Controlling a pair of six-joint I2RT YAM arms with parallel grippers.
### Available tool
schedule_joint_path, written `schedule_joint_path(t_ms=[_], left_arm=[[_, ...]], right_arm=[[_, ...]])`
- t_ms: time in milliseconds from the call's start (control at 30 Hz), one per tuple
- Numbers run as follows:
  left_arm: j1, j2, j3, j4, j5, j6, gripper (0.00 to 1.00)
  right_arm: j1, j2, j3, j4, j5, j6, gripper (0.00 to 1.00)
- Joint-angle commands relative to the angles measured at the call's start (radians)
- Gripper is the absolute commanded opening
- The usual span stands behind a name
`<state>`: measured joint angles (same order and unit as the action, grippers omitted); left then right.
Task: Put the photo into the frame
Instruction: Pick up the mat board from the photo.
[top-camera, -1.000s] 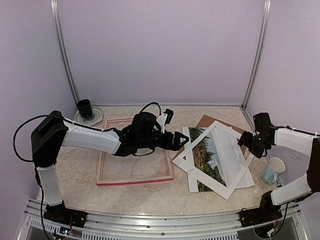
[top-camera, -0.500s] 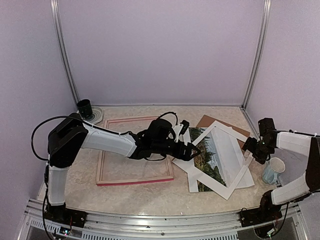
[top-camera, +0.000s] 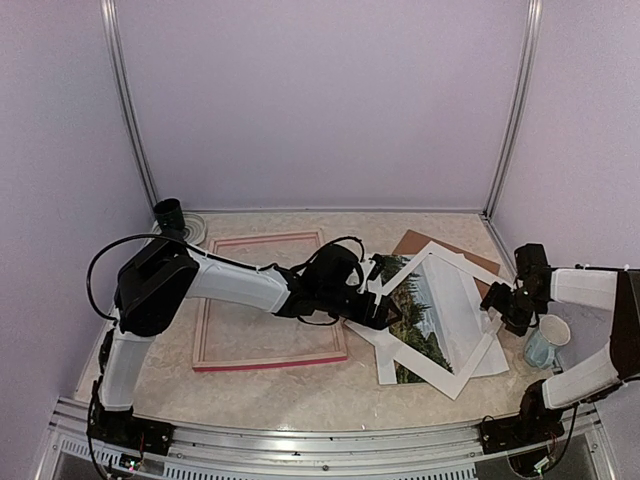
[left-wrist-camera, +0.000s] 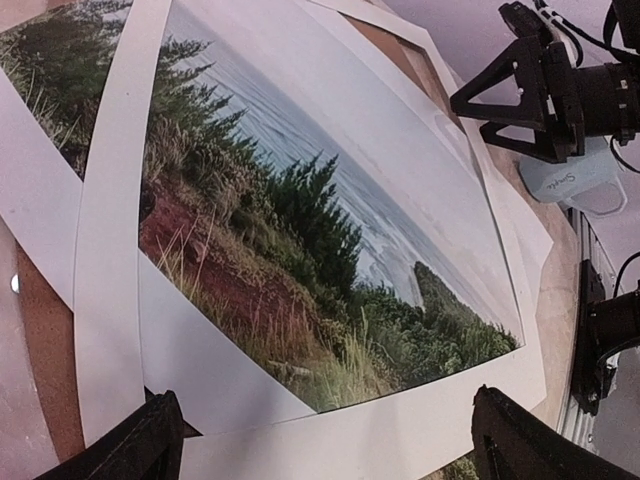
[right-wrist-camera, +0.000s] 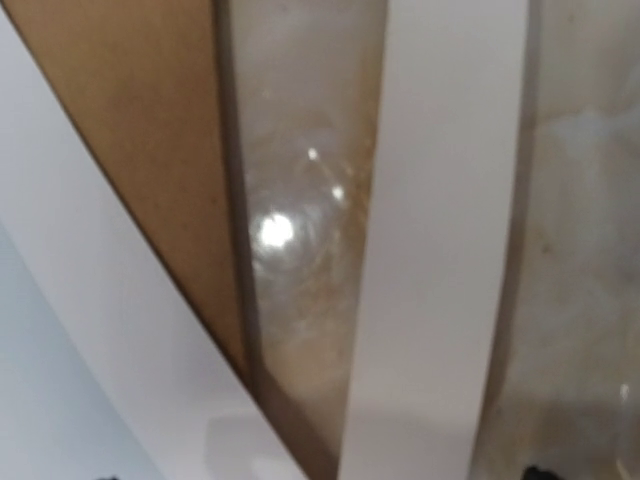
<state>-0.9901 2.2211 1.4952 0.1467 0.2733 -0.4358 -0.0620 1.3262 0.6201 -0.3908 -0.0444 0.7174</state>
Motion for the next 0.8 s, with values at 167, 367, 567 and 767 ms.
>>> schedule_joint_path(t_ms=[167,367,567,767], left_arm=[[-0.007,0.056,0.045,-0.079,-0.035,0.002,0.99],[-0.006,0.087,0.072,-0.119,-0.045,0.000,0.98],[-0.007,0.097,0.070,-0.121,-0.033,-0.001,0.95],[-0.007,0.101,0.071,-0.118,-0.022,-0.004,0.95]], right_arm=[[-0.014,0.028,-0.038,0.043,-0.039,-0.012,0.86],[-0.015,0.024,-0.040,0.046,-0.042,-0.015,0.86],[-0.020,0.001,-0.057,0.084,-0.073,-0.008,0.86],[-0.025,-0.037,-0.095,0.168,-0.133,0.010,0.86]])
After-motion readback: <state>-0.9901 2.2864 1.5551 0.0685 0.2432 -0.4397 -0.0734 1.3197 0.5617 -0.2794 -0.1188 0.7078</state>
